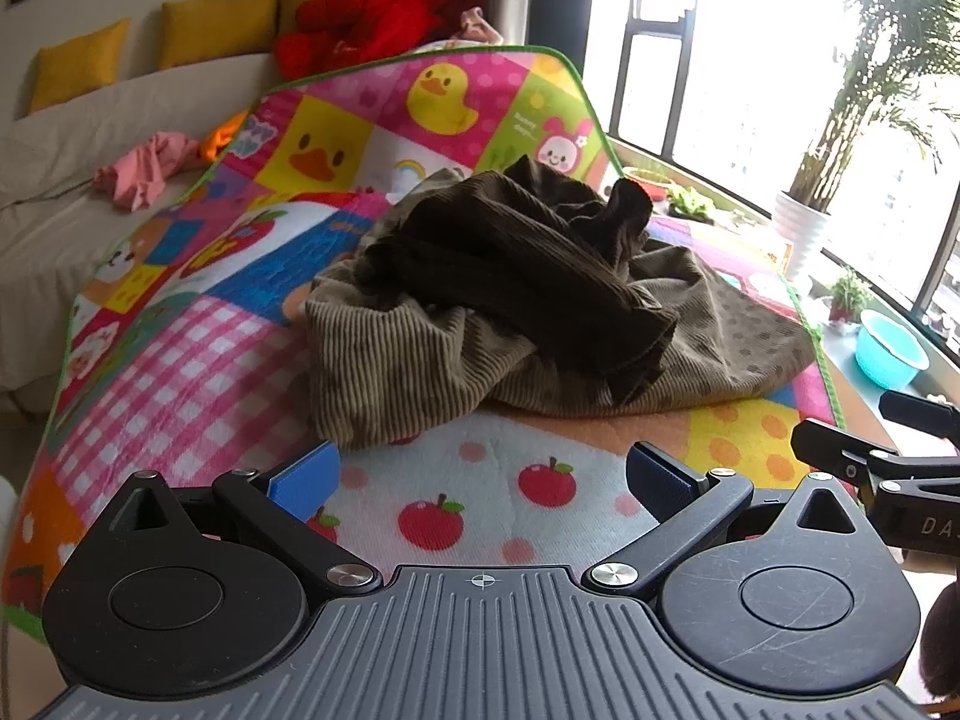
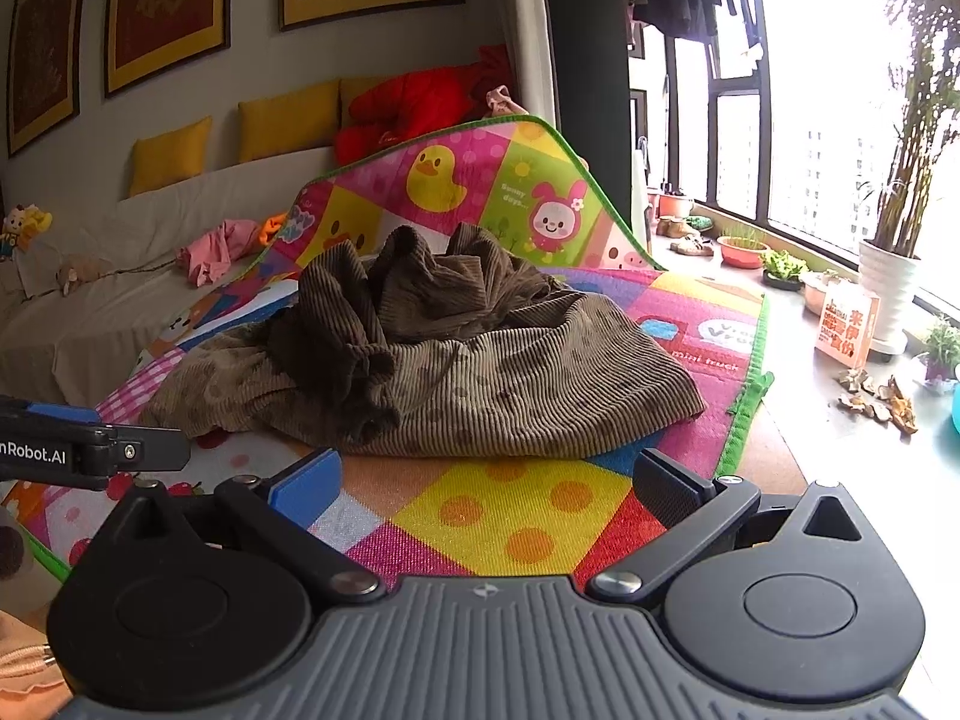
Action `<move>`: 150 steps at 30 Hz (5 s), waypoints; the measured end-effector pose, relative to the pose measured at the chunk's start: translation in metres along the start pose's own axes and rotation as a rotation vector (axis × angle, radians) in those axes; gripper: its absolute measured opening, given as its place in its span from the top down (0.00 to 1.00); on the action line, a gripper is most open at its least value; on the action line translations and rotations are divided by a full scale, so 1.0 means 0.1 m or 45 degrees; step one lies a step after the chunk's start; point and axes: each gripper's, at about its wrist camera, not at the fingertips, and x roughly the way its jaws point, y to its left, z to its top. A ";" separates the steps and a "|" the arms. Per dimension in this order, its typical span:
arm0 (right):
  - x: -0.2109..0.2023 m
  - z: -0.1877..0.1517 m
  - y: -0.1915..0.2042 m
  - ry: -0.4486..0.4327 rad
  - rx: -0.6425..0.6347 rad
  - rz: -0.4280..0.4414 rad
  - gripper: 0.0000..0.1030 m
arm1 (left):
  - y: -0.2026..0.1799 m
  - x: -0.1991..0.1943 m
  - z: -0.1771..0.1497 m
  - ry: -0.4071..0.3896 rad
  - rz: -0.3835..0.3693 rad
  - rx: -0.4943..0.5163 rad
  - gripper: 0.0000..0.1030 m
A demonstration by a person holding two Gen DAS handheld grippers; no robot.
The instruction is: Fold clothes
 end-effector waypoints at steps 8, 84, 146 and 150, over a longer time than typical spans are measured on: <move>0.63 0.23 -0.33 0.144 0.169 0.056 0.00 | 0.10 0.55 0.49 0.023 -0.001 0.061 0.00; 0.39 0.32 -0.10 0.181 0.039 0.514 0.30 | 0.45 0.31 0.44 0.273 -0.734 -0.069 0.09; 1.27 0.65 -0.33 0.225 -0.261 0.165 0.26 | 1.23 0.87 0.50 0.241 -0.416 -0.126 0.07; 0.80 0.31 0.24 0.252 -0.448 0.463 0.20 | 1.19 0.61 0.33 0.217 -0.401 -0.162 0.07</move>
